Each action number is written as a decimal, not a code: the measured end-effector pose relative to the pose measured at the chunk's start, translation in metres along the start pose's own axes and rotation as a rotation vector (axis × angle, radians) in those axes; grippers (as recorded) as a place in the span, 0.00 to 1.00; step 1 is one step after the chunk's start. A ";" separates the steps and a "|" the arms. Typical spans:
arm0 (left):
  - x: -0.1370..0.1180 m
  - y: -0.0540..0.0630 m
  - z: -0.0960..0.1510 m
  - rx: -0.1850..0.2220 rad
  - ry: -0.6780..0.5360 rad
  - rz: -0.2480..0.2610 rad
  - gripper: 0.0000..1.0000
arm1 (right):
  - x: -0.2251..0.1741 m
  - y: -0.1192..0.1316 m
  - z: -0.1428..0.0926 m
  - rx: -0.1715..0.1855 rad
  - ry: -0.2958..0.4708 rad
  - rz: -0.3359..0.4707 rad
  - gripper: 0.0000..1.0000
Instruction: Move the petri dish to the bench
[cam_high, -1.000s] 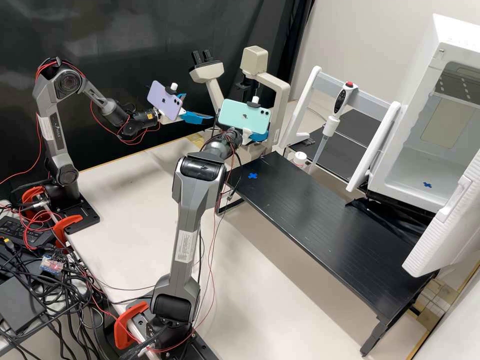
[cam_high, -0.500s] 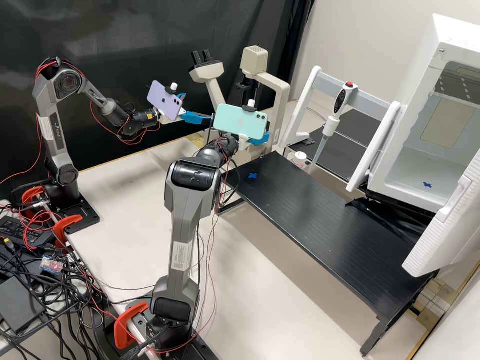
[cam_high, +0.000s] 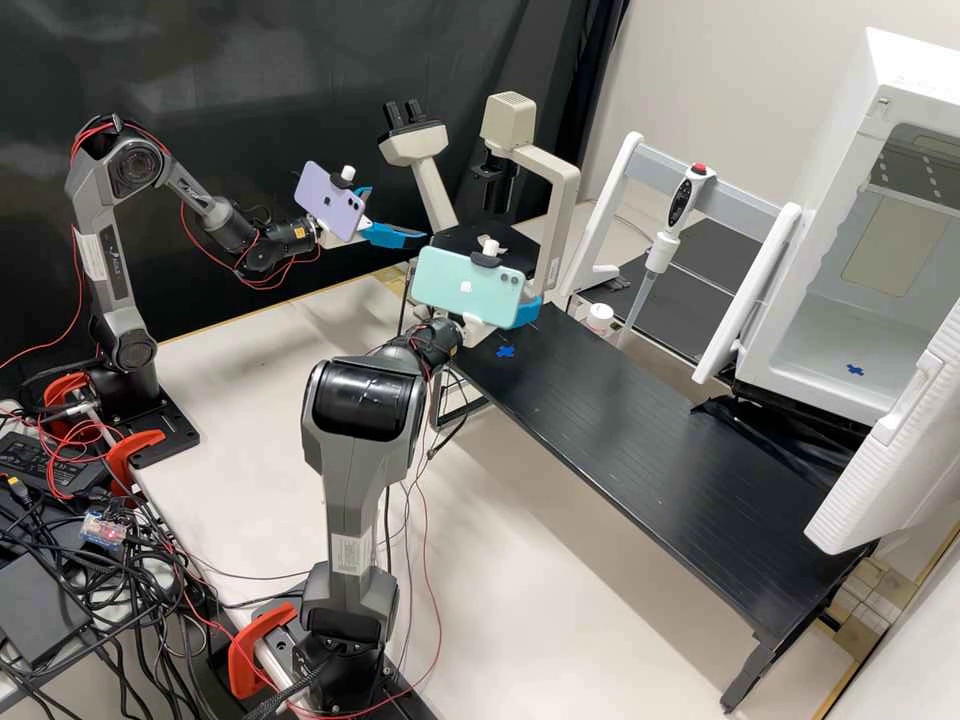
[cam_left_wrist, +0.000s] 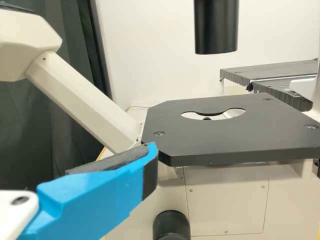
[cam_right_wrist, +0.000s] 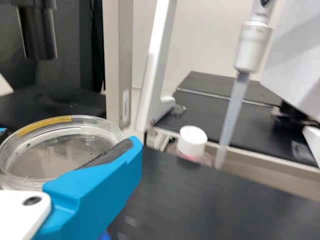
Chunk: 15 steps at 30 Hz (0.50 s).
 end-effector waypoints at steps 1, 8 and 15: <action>0.000 0.000 0.000 0.000 0.000 0.000 1.00 | -0.005 -0.003 0.005 -0.007 -0.008 -0.006 0.00; 0.000 0.000 0.000 0.000 0.000 0.000 1.00 | -0.017 -0.013 0.025 -0.041 -0.048 0.001 0.00; 0.000 0.000 0.000 0.000 0.000 0.000 1.00 | -0.012 -0.020 0.039 -0.021 -0.092 0.014 0.00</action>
